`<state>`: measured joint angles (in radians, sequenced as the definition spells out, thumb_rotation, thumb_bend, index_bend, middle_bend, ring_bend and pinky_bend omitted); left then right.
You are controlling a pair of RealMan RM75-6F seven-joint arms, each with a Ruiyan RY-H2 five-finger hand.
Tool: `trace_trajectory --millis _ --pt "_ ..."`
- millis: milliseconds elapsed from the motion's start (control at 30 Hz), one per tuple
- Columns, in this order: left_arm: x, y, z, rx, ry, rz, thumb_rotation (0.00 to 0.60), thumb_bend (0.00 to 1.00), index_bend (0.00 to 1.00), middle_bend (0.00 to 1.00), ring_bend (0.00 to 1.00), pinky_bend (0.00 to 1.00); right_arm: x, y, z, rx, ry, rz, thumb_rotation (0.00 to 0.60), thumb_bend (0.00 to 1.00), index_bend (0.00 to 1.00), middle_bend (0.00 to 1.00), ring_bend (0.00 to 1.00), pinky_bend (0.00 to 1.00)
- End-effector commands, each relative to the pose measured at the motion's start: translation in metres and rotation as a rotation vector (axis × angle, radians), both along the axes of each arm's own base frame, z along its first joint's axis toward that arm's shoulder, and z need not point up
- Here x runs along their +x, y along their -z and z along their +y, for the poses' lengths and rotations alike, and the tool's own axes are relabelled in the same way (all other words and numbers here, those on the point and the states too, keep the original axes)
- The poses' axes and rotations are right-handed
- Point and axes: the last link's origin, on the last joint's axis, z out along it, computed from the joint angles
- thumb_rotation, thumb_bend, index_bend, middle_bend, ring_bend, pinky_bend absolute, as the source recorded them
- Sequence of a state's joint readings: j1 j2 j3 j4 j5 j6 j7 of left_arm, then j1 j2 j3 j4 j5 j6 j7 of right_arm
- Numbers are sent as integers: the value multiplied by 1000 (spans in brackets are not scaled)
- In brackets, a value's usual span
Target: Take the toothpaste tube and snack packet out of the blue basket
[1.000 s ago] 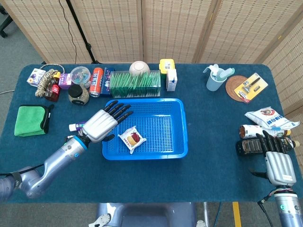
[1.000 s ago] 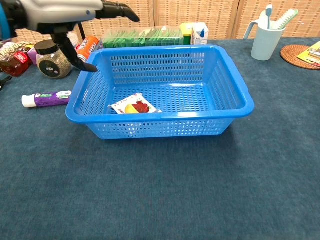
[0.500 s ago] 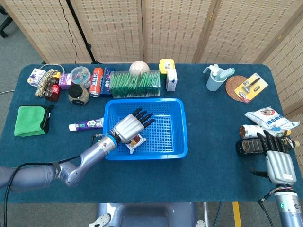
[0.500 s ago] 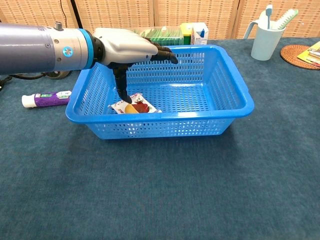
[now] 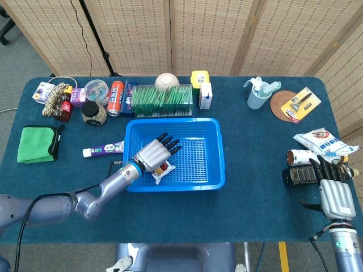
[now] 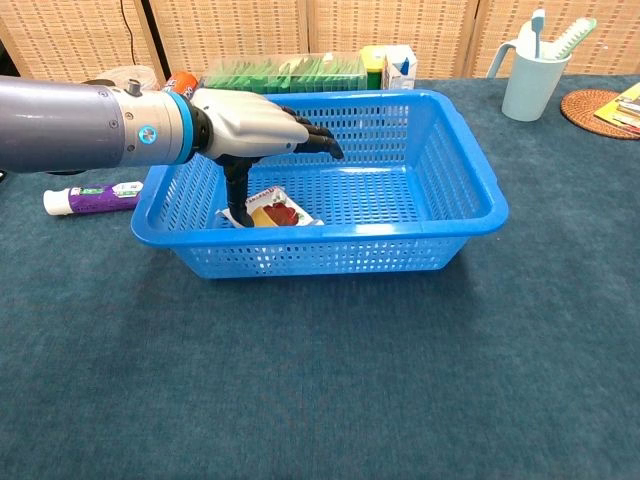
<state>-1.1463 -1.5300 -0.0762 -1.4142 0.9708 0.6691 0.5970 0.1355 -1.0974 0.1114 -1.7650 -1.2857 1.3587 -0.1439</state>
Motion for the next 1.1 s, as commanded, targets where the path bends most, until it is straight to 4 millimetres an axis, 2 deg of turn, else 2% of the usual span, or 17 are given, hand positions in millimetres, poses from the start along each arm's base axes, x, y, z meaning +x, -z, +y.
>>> trace_trajectory --millis 33,767,833,867,933,1000,1100 --pt "0 2 1 -3 3 13 600 24 0 0 0 0 0 0 0 -2 1 1 600 0 0 0 0 0" --pt "10 24 0 -20 4 94 600 25 0 0 0 0 0 4 -3 9 8 4 600 0 0 0 0 0" --pt "11 24 -1 -16 14 90 600 25 0 0 0 47 0 4 -3 9 7 4 600 0 0 0 0 0" --pt "11 24 -1 -16 17 90 600 26 0 0 1 108 0 4 -3 9 7 4 600 0 0 0 0 0" --pt "12 23 -2 -15 22 89 600 41 11 33 63 252 0 4 -3 8 6 3 600 0 0 0 0 0" --pt "11 23 -2 -14 24 94 600 90 153 191 247 413 0 4 -2 8 5 3 600 0 0 0 0 0" --pt "8 24 -2 -14 20 107 600 190 401 409 427 531 0 3 -2 7 4 3 600 0 0 0 0 0"
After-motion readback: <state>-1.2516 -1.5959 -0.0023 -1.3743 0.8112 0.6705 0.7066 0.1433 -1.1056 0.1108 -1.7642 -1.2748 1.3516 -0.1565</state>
